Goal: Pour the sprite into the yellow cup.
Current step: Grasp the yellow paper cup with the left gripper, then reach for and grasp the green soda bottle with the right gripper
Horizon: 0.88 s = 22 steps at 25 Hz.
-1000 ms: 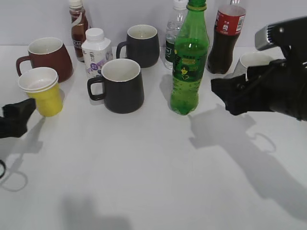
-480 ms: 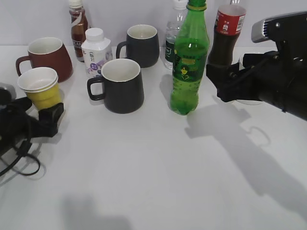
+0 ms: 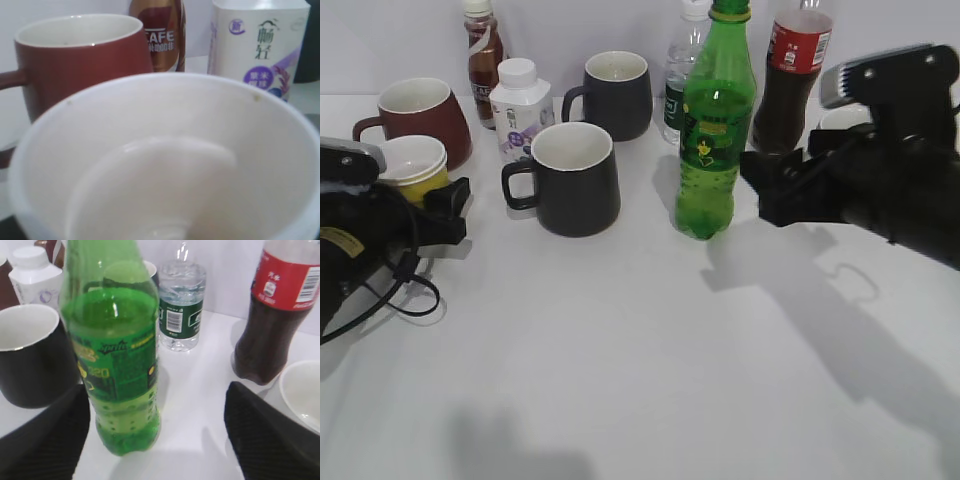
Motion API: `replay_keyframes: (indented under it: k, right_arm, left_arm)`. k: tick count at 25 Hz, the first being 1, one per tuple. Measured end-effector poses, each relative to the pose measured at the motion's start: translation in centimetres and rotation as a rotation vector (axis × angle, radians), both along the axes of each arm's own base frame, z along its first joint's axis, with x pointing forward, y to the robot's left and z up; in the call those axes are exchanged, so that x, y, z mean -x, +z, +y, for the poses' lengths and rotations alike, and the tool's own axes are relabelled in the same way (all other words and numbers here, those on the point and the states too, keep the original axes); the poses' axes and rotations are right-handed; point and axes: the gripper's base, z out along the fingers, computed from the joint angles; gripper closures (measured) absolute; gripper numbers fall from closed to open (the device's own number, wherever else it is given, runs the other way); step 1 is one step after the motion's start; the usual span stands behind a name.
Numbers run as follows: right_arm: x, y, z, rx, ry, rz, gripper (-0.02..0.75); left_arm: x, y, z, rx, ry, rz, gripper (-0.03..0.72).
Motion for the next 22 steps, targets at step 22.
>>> replay_keyframes:
  k: [22]
  right_arm:
    - [-3.9,-3.6,3.2,-0.027,0.094,-0.092,0.106]
  left_arm:
    - [4.2,2.8,-0.9,-0.032,-0.216,-0.042,0.27]
